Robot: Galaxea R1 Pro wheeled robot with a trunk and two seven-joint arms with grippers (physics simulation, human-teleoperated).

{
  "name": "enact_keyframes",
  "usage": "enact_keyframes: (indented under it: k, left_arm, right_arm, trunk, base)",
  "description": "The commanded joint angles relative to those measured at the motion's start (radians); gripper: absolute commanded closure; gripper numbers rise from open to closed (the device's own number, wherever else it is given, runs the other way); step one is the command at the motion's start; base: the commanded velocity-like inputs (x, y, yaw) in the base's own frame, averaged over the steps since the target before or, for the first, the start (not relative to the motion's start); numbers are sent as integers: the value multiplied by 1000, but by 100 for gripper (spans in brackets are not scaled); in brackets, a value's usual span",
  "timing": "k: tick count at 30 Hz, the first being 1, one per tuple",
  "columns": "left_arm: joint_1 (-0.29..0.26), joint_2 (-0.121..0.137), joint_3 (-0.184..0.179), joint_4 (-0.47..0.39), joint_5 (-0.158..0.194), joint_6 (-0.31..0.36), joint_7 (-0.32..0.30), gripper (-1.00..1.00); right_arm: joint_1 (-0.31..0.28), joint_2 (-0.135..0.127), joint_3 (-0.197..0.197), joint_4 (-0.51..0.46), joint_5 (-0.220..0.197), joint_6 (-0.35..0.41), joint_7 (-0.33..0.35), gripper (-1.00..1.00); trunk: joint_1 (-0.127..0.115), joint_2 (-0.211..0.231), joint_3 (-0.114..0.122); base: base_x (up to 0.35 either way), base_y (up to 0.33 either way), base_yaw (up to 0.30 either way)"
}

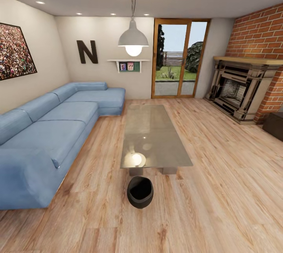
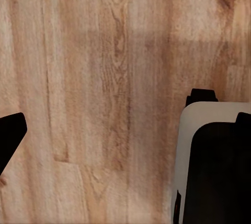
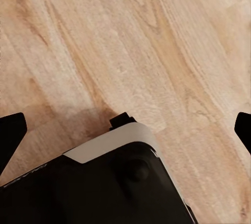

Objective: Place each of the two pumpkins and all three candles from the living room inside a cabinet in the living room (use any cabinet), then make sure every cabinet is closed, and position the cauldron so it is next to a table in the living room.

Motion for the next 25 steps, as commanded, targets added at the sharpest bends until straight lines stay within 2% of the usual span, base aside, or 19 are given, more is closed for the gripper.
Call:
enact_keyframes:
  k: [1, 25]
  left_arm:
    - [0, 0, -9, -1, 7, -1, 3, -100]
    - [0, 0, -8, -1, 7, -1, 3, -100]
  right_arm:
    - [-1, 1, 8, 3, -7, -4, -1, -100]
    - [-2, -1, 8, 2, -8, -5, -1, -100]
  trunk:
    - [0, -1, -1]
    - [0, -1, -1]
  base:
    - [0, 0, 0]
    - [0, 0, 0]
